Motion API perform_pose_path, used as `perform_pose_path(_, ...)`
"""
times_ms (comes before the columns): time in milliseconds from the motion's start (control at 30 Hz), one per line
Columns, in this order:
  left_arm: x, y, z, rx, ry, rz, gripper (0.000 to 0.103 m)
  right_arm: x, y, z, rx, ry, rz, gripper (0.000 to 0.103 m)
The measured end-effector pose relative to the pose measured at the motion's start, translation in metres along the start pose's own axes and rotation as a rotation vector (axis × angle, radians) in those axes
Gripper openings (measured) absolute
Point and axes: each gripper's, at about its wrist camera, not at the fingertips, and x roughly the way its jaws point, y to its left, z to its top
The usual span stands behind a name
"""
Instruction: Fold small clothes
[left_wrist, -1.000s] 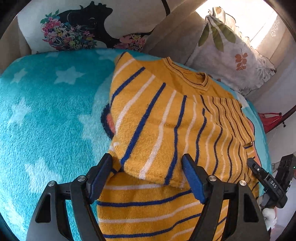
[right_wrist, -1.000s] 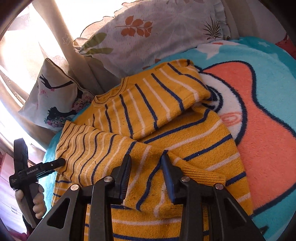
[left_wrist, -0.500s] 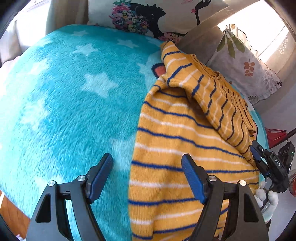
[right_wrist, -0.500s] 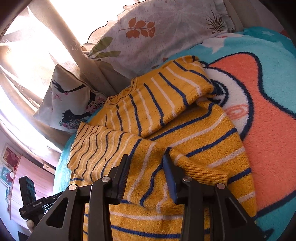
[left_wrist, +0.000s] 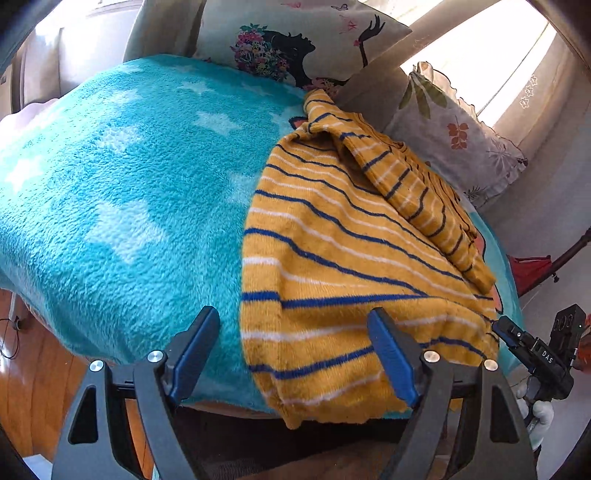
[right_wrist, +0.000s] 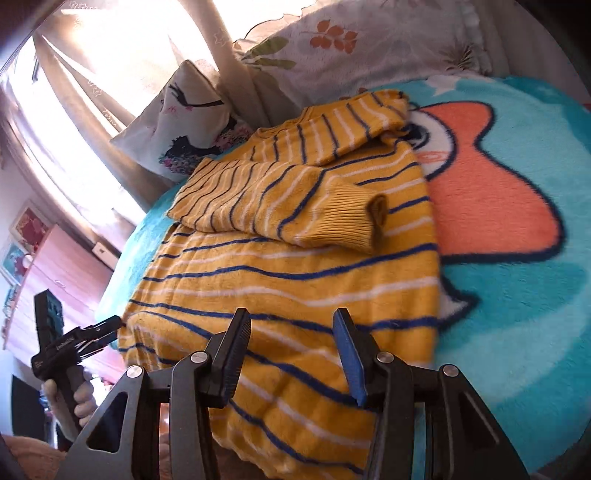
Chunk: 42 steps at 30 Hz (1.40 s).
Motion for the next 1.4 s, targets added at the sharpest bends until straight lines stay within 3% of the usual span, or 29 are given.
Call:
perform_pose_path(167, -0.001, 0.003, -0.02, -0.013, 0.056, -0.077, 0.081, -0.038, -0.03, -0.025, 0.115, -0.104, -0.016, 0.055)
perform_pose_path(233, 0.004, 0.007, -0.029, -0.043, 0.08, -0.104, 0.081, -0.043, -0.042, -0.035, 0.156, -0.102, -0.013, 0.057)
perform_pose_path(367, 0.018, 0.015, -0.038, -0.089, 0.122, -0.173, 0.081, -0.045, -0.045, -0.051, 0.194, -0.104, 0.092, 0.057)
perform_pose_path(433, 0.027, 0.02, -0.041, -0.123, 0.155, -0.231, 0.081, -0.038, -0.039, -0.056, 0.204, -0.084, 0.149, 0.058)
perform_pose_path(600, 0.042, 0.029, -0.05, -0.201, 0.214, -0.348, 0.081, -0.025, -0.022, -0.069, 0.176, -0.046, 0.188, 0.058)
perform_pose_path(633, 0.042, 0.029, -0.051, -0.201, 0.214, -0.345, 0.078, -0.022, -0.02, -0.072, 0.175, -0.032, 0.198, 0.058)
perform_pose_path(700, 0.04, 0.026, -0.053, -0.189, 0.217, -0.334, 0.055, -0.016, -0.016, -0.077, 0.174, -0.005, 0.205, 0.058)
perform_pose_path(767, 0.037, 0.024, -0.054, -0.172, 0.222, -0.335, 0.023, -0.008, -0.015, -0.079, 0.178, 0.019, 0.22, 0.058)
perform_pose_path(833, 0.03, 0.019, -0.053, -0.14, 0.205, -0.312, 0.015, -0.003, -0.015, -0.081, 0.172, 0.035, 0.222, 0.056)
perform_pose_path(867, 0.025, 0.015, -0.052, -0.116, 0.191, -0.292, 0.013, 0.0, -0.014, -0.081, 0.166, 0.043, 0.222, 0.052)
perform_pose_path(933, 0.009, 0.007, -0.049, -0.064, 0.155, -0.257, 0.012, 0.004, -0.013, -0.082, 0.153, 0.074, 0.238, 0.011)
perform_pose_path(1167, -0.072, -0.014, -0.048, 0.141, 0.004, -0.234, 0.009, -0.053, 0.004, -0.087, 0.044, 0.067, 0.384, 0.007)
perform_pose_path(1400, -0.076, -0.008, -0.036, 0.132, -0.001, -0.236, 0.009, -0.056, 0.005, -0.08, 0.078, 0.075, 0.411, 0.007)
